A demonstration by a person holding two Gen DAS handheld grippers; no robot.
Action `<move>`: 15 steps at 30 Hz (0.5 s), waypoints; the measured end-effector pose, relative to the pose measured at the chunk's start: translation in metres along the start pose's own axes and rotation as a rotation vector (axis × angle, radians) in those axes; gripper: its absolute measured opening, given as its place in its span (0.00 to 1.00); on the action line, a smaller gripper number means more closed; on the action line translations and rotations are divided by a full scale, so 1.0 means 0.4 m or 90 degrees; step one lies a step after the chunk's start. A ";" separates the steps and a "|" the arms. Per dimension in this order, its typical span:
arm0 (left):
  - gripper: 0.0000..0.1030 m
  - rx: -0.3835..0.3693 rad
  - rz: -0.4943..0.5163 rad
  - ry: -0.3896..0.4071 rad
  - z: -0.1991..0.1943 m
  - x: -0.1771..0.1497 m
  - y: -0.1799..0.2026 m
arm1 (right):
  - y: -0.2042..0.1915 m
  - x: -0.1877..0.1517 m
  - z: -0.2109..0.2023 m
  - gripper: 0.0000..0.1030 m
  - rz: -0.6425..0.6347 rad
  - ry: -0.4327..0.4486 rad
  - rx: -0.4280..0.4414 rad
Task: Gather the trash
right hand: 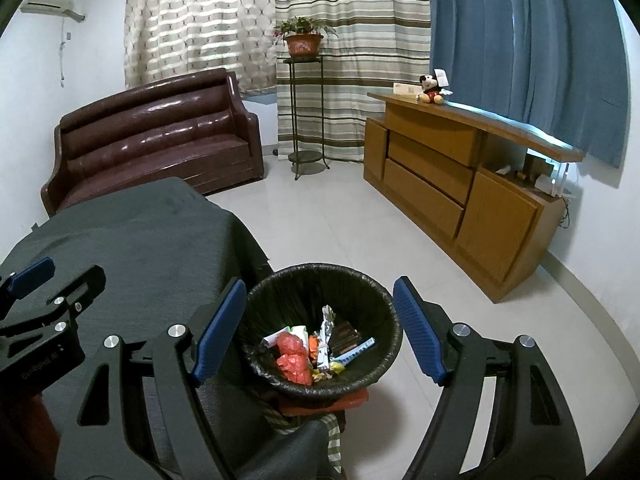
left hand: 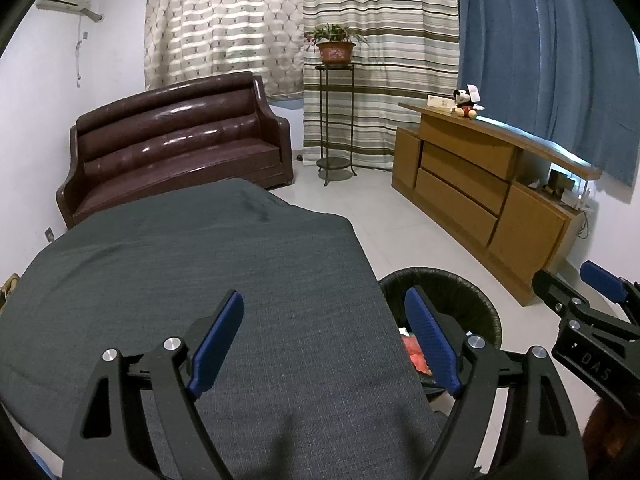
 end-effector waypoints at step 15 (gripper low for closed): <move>0.78 -0.001 -0.001 -0.002 0.002 -0.004 0.002 | 0.001 0.000 -0.001 0.72 -0.001 -0.001 0.000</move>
Point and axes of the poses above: each gripper's, at about its wrist camera, not at the fingertips, and z roughly the way its jaws point, y to its right, x to its top, the point moved 7 cm from there along z, roughly the way its jaws point, and after that the axes turned 2 degrees about z, right-handed, at the moved point
